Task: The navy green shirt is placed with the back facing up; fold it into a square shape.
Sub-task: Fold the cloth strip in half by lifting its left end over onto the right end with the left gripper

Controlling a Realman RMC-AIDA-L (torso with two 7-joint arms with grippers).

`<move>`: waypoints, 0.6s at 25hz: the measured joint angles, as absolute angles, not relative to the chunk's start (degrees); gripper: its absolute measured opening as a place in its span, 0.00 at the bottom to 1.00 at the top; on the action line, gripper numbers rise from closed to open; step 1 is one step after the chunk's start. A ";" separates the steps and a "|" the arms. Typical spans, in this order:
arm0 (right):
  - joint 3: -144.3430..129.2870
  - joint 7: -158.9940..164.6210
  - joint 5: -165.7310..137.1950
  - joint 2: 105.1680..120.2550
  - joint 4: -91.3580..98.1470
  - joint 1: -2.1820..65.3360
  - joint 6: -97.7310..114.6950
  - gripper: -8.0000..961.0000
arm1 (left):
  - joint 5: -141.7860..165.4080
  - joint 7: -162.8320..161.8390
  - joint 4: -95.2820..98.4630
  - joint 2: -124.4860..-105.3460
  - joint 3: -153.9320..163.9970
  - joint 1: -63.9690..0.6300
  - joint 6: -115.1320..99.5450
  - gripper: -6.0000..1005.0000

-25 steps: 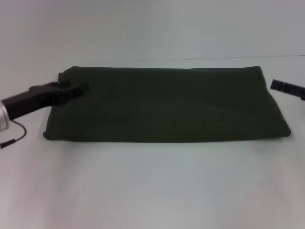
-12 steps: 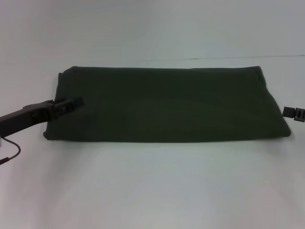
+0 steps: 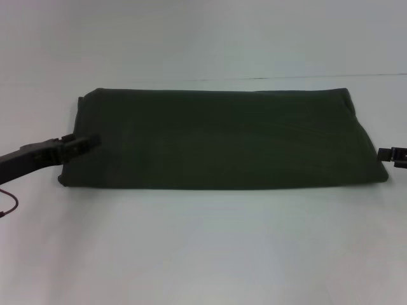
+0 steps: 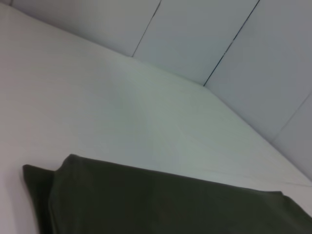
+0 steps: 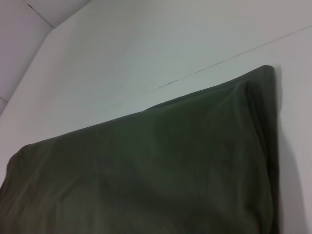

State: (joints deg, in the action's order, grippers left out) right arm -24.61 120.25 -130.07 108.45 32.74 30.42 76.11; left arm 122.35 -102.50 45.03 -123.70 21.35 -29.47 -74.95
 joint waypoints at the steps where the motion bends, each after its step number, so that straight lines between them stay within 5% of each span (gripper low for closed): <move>1: -24.60 120.34 -130.08 108.46 32.56 30.42 75.79 0.77 | 122.85 -102.48 45.10 -123.66 21.35 -29.45 -74.74 0.72; 15: -26.61 120.97 -130.24 109.08 27.69 31.85 68.80 0.65 | 125.22 -102.04 45.72 -123.75 21.35 -29.09 -73.00 0.72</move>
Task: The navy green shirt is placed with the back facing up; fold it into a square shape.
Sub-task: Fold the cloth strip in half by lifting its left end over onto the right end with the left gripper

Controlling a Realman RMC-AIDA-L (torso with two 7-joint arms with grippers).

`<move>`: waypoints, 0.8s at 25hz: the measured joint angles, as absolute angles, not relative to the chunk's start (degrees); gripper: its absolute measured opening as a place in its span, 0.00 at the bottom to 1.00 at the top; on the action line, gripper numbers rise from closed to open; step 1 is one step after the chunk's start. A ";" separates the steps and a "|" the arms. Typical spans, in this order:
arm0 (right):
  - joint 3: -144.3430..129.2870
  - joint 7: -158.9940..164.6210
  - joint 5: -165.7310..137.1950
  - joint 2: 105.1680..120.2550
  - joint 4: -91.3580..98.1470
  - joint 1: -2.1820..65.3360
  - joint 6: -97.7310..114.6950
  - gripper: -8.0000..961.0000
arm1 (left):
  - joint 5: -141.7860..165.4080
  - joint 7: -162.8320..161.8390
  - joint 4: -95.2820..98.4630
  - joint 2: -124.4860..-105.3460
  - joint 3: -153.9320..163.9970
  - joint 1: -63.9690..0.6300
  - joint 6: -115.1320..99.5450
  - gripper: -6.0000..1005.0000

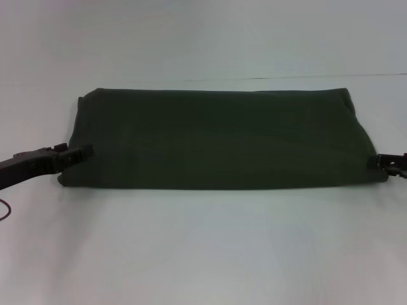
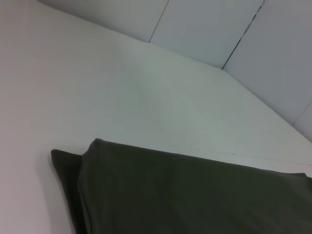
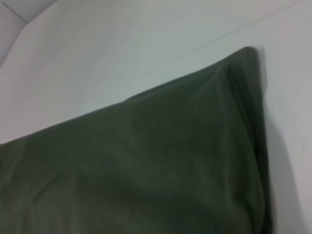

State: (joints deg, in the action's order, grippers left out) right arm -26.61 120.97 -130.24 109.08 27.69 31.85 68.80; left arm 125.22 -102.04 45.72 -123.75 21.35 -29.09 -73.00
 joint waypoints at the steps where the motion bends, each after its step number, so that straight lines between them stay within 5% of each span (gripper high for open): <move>1: -26.81 120.87 -130.26 109.23 27.27 32.04 68.38 0.65 | 125.19 -102.04 45.71 -123.76 21.36 -29.12 -72.90 0.72; 16: -26.89 120.01 -130.16 109.80 26.72 32.30 67.28 0.54 | 125.29 -101.95 45.70 -123.75 21.36 -29.05 -71.44 0.72; 20: -26.89 119.05 -130.08 109.84 26.72 32.21 67.26 0.37 | 125.28 -101.95 45.64 -123.82 21.36 -28.97 -71.45 0.72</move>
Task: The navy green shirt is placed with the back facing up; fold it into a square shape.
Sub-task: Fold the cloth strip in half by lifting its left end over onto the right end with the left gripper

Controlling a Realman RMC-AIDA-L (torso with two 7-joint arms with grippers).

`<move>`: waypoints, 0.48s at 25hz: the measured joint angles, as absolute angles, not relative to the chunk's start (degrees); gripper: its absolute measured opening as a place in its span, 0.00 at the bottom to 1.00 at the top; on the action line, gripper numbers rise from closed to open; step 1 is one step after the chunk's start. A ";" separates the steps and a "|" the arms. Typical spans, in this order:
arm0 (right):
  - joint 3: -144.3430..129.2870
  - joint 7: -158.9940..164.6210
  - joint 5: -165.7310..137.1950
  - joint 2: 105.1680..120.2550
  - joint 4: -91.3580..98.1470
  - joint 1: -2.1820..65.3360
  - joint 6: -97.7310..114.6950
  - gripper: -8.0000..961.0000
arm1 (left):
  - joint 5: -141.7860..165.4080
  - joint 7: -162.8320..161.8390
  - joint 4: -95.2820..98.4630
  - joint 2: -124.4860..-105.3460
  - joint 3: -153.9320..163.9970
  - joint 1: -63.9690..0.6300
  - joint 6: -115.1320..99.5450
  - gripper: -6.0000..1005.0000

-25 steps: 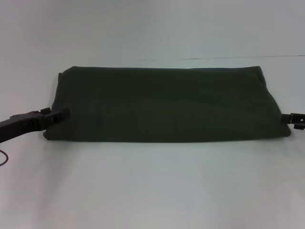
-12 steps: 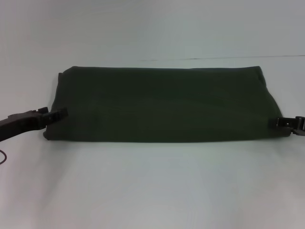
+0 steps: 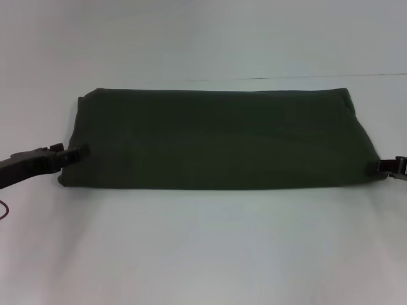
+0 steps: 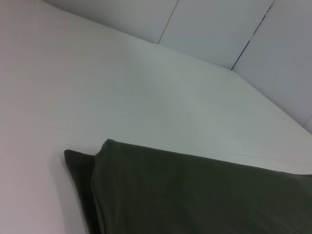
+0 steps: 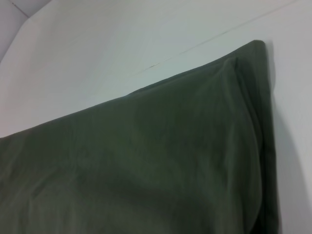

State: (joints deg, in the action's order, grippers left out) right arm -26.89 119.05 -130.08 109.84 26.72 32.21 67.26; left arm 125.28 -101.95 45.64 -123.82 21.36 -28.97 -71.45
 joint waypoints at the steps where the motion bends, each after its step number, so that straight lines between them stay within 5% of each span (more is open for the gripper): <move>1: -26.89 118.90 -130.01 109.85 26.72 32.15 67.31 0.32 | 125.28 -101.95 45.64 -123.83 21.36 -28.90 -71.45 0.72; 6: -26.83 118.79 -129.89 109.86 26.79 31.84 67.29 0.08 | 125.32 -102.05 45.68 -123.84 21.36 -28.64 -71.46 0.72; 12: -26.46 118.69 -129.89 109.86 26.97 31.50 67.23 0.05 | 125.33 -102.12 45.71 -123.84 21.36 -28.64 -71.50 0.72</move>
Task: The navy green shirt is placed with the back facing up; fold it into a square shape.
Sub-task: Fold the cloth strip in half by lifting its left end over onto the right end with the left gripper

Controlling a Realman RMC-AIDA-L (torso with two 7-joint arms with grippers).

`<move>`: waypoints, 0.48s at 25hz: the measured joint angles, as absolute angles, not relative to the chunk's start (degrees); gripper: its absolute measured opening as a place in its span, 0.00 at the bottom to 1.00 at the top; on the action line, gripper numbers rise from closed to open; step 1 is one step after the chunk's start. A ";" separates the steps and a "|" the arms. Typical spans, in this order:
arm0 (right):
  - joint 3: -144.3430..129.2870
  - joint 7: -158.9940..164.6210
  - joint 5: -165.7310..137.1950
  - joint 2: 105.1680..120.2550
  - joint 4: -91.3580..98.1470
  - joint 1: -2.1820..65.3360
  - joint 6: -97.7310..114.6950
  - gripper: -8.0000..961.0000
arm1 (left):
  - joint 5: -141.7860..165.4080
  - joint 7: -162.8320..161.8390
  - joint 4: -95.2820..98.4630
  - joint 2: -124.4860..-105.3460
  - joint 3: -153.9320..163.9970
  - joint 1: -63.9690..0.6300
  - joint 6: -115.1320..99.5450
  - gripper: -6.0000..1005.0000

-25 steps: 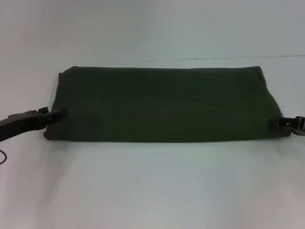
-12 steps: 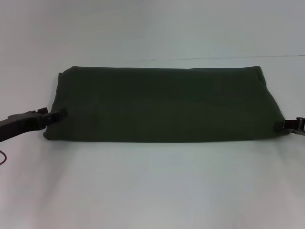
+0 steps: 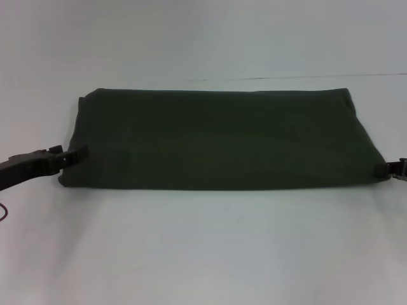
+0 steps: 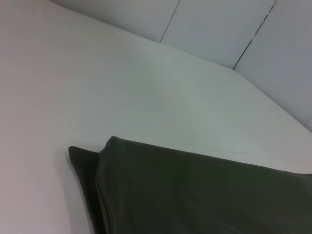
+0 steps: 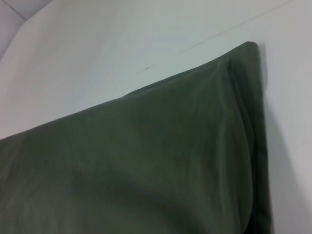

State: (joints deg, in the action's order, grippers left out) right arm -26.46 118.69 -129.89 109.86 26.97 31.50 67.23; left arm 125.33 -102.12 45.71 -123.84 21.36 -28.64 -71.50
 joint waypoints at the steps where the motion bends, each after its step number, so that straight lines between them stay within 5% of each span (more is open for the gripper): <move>1: -26.43 118.67 -129.88 109.86 27.02 31.43 67.24 0.05 | 125.33 -102.14 45.71 -123.84 21.36 -28.64 -71.49 0.72; 12: -26.26 117.20 -129.71 110.14 27.32 31.06 67.54 0.10 | 125.33 -102.27 45.69 -123.93 21.33 -28.56 -71.46 0.72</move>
State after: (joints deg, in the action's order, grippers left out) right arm -26.26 117.20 -129.71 110.14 27.32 31.06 67.54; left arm 125.33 -102.27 45.69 -123.93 21.33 -28.56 -71.46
